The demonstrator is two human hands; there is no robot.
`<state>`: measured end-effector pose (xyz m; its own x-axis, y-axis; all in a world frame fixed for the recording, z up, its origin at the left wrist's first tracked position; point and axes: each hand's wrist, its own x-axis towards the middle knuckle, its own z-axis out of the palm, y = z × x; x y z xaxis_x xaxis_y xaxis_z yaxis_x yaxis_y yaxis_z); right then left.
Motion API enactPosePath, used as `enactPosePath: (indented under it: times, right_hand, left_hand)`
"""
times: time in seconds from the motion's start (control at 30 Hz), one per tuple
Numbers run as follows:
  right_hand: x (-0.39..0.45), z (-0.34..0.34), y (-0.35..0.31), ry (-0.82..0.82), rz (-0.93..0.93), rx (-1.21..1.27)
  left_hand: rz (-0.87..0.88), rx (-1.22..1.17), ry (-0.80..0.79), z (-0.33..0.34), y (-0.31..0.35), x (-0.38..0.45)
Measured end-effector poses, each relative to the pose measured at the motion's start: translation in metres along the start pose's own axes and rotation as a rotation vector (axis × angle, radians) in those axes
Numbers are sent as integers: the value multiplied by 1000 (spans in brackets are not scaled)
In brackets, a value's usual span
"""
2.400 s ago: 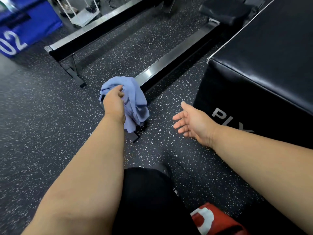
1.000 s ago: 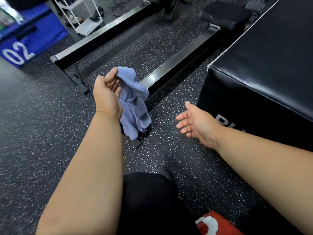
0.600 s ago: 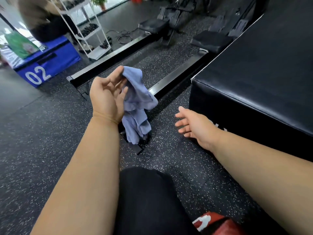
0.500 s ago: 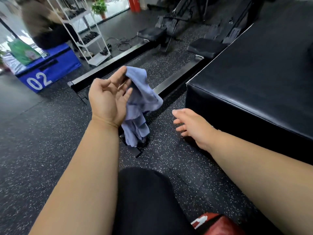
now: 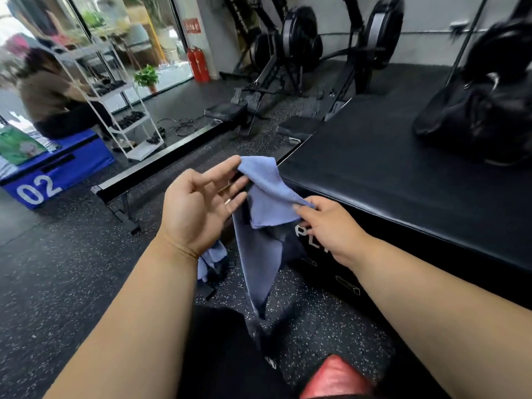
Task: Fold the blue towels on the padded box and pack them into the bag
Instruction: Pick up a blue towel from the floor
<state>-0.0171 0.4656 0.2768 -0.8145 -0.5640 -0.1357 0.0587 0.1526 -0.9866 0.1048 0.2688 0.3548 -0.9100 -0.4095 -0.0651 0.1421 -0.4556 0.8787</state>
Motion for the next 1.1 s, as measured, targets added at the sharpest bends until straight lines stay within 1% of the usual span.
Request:
enactPosePath:
  times: [0.13,0.2,0.3,0.4,0.47,0.53,0.6,0.67,0.7,0.77,0.83,0.93,1.0,1.1]
  right_hand:
    - [-23,-38,-20,92,-84,38]
    - [-31,-54,-32,128,-126,83]
    - [-41,-70,-52,125,-178,143]
    - [-48,-79,-69,129,-232,105]
    - [-52,-84,-78,133,-268,68]
    - [-54,-89,-88,147,-303,31]
    - [-53,-95,-96,166,-315,1]
    - [-50,-101,-99,184,-294,-31]
    - [-49,-104,-99,189,-278,-37]
    - [-51,-108,-96,215,-239,-67]
    - [-58,-109,-84,278,-190,-106]
    - [-80,-105,-62,328,-134,-136]
    - [-91,-97,-41,288,-87,-182]
    - [-107,-78,-21,169,3,-183]
  left_hand:
    - [-5,192,142,12,-17,-6]
    - [-1,310,173,19,-27,-10]
    - [33,474,143,34,-39,-19]
    - [124,651,76,51,-45,-29]
    - [187,739,83,61,-47,-33]
    - [219,833,82,67,-48,-36]
    - [206,894,45,71,-47,-37]
    - [169,874,-20,79,-42,-38]
    - [143,810,-40,85,-40,-38]
    - [88,579,-53,96,-35,-34]
    - [50,397,-51,108,-29,-27]
    - [70,307,-35,126,-18,-19]
    - [90,243,-12,139,-11,-16]
    - [106,145,-12,162,-1,-16]
